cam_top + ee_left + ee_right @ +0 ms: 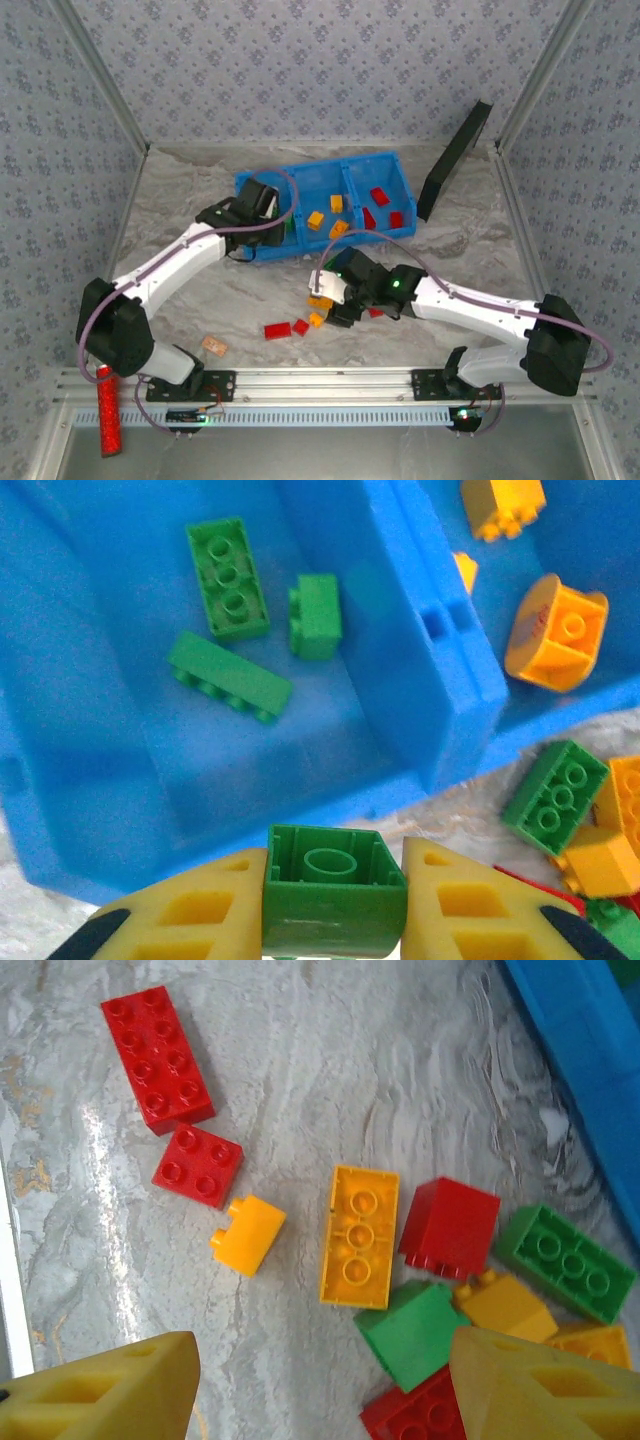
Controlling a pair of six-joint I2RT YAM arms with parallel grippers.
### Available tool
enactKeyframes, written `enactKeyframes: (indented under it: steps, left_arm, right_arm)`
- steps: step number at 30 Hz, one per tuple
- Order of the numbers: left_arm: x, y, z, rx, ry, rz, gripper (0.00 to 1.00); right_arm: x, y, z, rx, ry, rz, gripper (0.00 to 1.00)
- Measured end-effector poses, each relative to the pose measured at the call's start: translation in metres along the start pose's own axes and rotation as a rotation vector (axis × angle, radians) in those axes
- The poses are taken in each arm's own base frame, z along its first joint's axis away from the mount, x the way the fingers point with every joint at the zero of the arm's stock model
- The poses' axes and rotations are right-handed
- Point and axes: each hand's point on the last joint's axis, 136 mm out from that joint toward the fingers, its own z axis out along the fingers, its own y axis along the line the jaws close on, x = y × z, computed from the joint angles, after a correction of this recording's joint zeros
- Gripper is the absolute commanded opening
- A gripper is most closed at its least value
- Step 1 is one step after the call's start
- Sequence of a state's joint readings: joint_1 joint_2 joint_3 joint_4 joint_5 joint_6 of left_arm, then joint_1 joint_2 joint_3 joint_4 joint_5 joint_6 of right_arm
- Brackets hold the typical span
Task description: Sort the legos into containers by color
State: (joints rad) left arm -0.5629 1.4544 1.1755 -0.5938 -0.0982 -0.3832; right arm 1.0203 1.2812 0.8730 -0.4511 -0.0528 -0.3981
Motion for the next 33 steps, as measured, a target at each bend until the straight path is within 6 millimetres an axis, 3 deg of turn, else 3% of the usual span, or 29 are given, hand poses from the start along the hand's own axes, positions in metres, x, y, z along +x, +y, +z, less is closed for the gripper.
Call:
enactKeyframes:
  steps: [9,19,24,33]
  left_arm:
    - [-0.031,0.027,0.031,-0.046,-0.018,-0.020,0.29]
    - [-0.046,0.021,0.074,-0.012,0.014,-0.009,0.29]
    - [-0.046,0.017,0.088,0.002,0.036,-0.007,0.30]
    - [-0.042,0.016,0.104,0.017,0.071,0.005,0.51]
  right_arm:
    - [-0.004,0.028,0.011,-0.056,0.011,-0.262,0.71]
    - [0.016,0.043,0.037,-0.108,0.111,-0.483,0.72]
    - [0.015,0.046,0.049,-0.130,0.140,-0.552,0.72]
    - [0.012,0.047,0.067,-0.161,0.166,-0.624,0.73]
